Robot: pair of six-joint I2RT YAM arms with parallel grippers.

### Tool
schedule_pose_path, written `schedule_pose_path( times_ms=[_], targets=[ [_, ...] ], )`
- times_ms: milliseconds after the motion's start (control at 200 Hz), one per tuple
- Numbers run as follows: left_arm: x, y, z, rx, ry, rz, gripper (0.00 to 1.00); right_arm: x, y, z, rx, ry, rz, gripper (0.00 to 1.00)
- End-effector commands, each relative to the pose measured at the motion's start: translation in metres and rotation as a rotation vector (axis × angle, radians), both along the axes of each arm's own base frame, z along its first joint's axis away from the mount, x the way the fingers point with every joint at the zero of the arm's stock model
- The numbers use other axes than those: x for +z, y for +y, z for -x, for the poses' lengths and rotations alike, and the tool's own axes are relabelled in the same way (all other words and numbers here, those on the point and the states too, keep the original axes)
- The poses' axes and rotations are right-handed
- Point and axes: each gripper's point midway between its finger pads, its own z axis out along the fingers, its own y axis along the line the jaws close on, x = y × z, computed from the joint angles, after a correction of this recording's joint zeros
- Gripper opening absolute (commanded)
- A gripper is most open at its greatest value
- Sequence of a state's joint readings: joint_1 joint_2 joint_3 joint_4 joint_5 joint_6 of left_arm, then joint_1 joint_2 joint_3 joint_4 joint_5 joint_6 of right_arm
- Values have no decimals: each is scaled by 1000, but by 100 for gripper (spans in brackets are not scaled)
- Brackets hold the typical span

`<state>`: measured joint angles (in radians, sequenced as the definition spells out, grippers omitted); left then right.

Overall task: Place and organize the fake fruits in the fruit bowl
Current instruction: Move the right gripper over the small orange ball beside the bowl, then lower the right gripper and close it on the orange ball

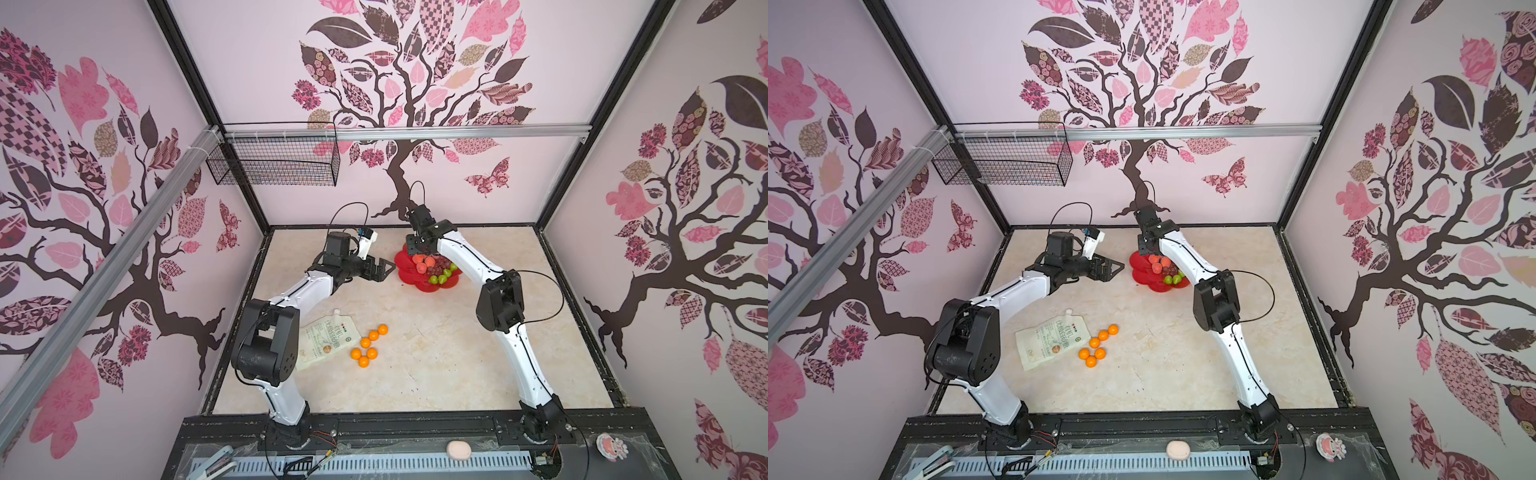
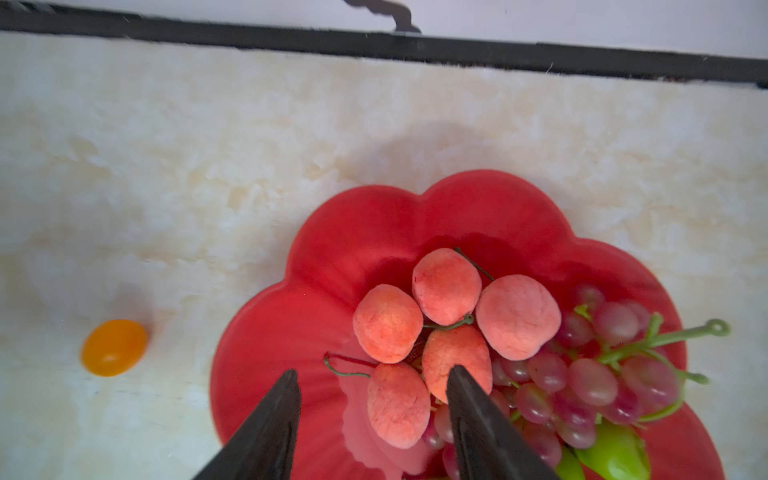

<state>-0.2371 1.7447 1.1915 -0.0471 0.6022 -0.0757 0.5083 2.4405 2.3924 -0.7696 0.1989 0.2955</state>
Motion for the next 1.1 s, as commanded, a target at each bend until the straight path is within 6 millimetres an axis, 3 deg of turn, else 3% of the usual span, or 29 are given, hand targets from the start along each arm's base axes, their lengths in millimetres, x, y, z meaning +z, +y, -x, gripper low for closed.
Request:
schedule_pose_path(
  times_ms=[0, 170, 500, 505, 510, 570, 790, 1090],
  targets=[
    [33, 11, -9, 10, -49, 63, 99, 31, 16, 7, 21, -38, -79, 59],
    [37, 31, -17, 68, -43, 76, 98, 24, 43, 13, 62, -31, -126, 59],
    [41, 53, -25, 104, -36, 117, 99, 20, 103, 29, 175, -35, -206, 57],
    [41, 54, -26, 107, -35, 117, 99, 4, 105, 28, 176, -13, -200, 57],
    [40, 54, -26, 109, -33, 117, 99, 1, 106, 28, 177, -9, -200, 57],
    [38, 60, -30, 141, -22, 120, 98, -11, 114, 30, 188, 17, -226, 57],
    [35, 69, -34, 189, -19, 97, 99, -41, 135, 29, 205, 73, -298, 55],
    [34, 67, -35, 178, -5, 113, 98, -65, 151, 29, 230, 83, -311, 54]
  ],
)
